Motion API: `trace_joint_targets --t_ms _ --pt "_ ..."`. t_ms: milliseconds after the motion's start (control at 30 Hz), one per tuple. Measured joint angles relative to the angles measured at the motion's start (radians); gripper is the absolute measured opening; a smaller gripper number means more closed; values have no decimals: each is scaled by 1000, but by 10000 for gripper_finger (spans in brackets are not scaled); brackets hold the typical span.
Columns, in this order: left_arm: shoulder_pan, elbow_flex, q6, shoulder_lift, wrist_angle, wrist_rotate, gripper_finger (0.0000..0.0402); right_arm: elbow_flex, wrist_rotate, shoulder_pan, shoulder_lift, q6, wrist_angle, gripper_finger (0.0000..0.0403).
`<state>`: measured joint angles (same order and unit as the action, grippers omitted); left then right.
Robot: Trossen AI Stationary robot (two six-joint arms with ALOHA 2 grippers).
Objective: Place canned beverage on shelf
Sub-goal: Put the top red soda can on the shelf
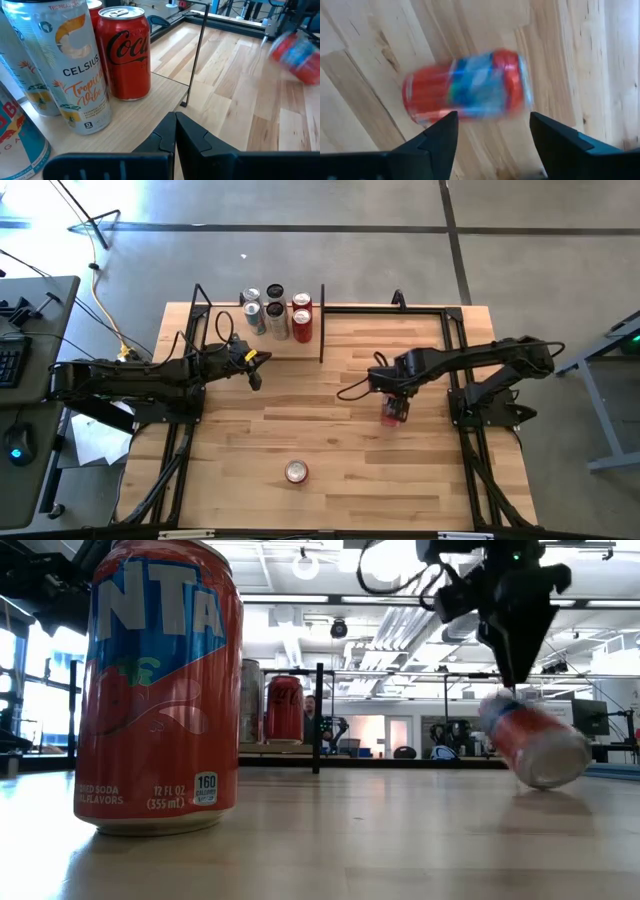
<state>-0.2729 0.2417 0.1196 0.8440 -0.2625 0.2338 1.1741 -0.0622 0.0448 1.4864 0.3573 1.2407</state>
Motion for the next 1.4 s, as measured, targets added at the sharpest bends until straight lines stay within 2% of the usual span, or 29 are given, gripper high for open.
trace_joint_targets --t_ms 267,500,633,867,1000,1167,1400 --pt "0 0 6 0 1 -25 0 1 -16 37 0 110 -45 211" --pt "13 0 108 25 -18 -103 0 -4 -16 54 -1 452 -66 208" --pt "49 0 182 119 -110 -148 0 -73 -38 107 -2 521 -235 183" --pt "88 2 276 364 -446 -374 0 -223 -113 146 -2 536 -692 81" --pt "104 42 344 471 -460 -412 11 -292 -129 138 -2 534 -910 54" --pt "135 98 428 590 -456 -438 68 -377 -149 132 -2 518 -1143 74" --pt "156 171 638 723 -453 -455 187 -438 -158 132 54 504 -1382 161"
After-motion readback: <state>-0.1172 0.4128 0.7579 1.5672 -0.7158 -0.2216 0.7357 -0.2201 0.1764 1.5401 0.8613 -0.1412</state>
